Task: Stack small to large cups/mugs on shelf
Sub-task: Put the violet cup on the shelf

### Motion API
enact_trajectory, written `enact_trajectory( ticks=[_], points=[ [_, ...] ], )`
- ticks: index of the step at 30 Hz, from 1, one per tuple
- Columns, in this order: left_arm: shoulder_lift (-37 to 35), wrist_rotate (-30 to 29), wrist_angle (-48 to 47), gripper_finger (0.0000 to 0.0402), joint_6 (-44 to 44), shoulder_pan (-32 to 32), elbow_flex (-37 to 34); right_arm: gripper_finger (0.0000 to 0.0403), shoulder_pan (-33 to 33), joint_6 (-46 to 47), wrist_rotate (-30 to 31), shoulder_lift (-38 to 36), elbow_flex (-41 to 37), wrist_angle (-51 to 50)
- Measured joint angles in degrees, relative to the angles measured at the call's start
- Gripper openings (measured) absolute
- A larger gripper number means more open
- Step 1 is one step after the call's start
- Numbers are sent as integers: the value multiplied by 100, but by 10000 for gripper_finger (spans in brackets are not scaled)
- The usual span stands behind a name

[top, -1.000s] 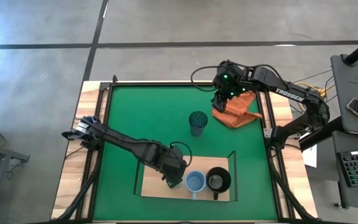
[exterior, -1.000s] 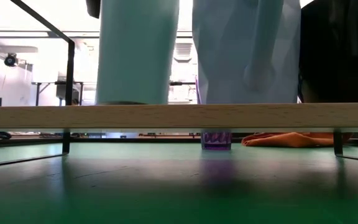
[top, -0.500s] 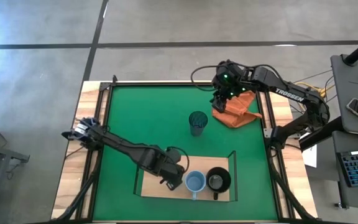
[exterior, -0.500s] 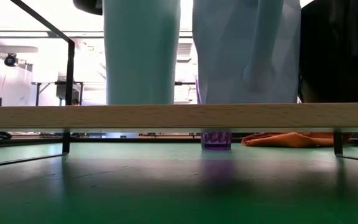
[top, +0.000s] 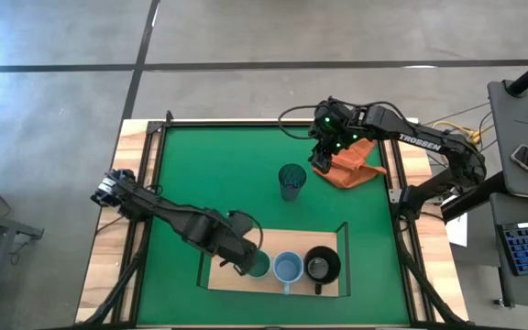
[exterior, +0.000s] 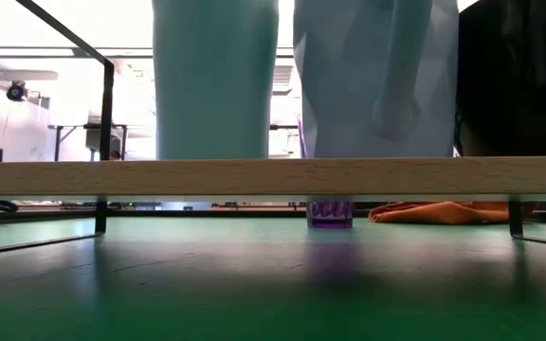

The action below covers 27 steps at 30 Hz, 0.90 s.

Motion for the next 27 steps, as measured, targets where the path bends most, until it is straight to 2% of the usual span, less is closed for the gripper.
enact_trajectory(
  ticks=[3,8,13,20,27],
  points=[
    [-136,-147,-424,60,18,42,68,183,59,106,-47,140,-56,133],
    [-638,-797,-506,60,64,285,6,183,113,273,-60,651,-61,556],
    [-1149,-1295,-535,60,71,320,-131,183,164,340,-57,1118,-56,486],
    [-1647,-1491,-941,60,68,321,-386,179,347,469,-63,1473,-50,579],
    [-2242,-1430,-958,60,3,323,-1261,114,660,920,-176,1676,145,1164]
  ],
)
